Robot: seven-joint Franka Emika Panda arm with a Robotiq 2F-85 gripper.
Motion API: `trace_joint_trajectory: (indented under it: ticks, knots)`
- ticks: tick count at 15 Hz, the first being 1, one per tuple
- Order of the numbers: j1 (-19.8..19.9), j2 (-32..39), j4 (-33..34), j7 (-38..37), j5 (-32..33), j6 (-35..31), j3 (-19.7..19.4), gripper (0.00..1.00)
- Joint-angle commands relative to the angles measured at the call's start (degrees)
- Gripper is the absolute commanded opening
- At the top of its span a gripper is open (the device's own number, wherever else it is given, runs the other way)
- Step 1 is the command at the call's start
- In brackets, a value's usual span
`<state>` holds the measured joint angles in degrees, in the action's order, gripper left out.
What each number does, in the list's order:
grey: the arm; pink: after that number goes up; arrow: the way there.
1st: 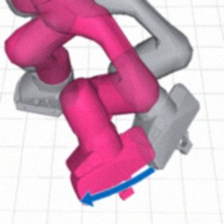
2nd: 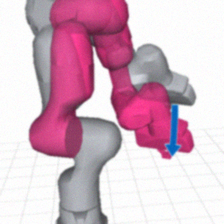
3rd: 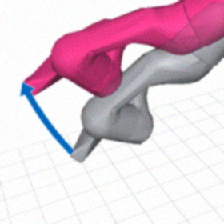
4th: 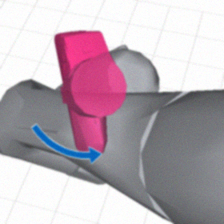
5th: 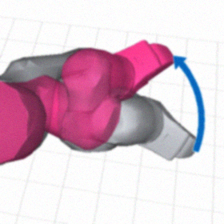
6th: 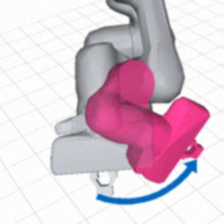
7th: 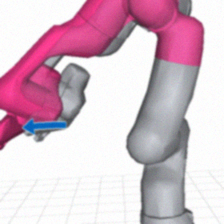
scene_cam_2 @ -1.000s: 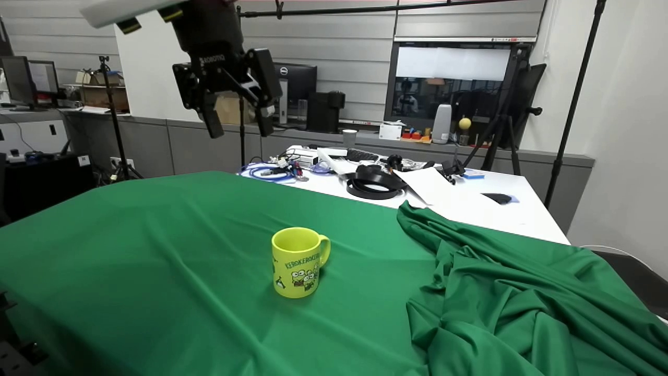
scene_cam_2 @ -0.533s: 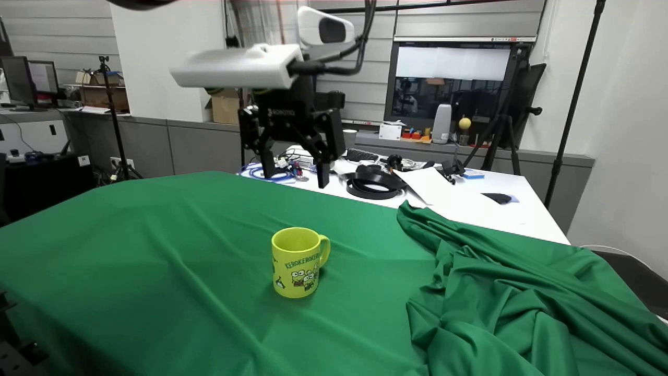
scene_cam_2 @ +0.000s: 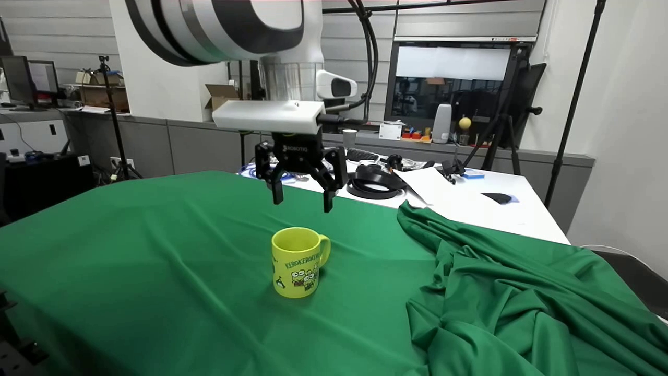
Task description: Move the mug forward slightly
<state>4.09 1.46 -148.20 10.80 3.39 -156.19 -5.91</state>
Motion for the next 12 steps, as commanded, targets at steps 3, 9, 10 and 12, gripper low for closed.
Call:
trace_joint_trajectory:
  ticks: [3, 9, 10, 12]
  knots:
    - [0.33, 0.89, 0.82, -0.16, 0.12, 0.17, 0.56, 1.0]
    - [-0.36, 7.18, 5.07, 2.54, -4.73, 2.43, 3.25, 1.0]
    - [-0.32, 8.13, 5.83, 2.66, -5.29, 2.71, 3.75, 1.0]
    - [-0.17, 10.34, 7.45, 2.32, -5.42, 3.16, 4.33, 1.0]
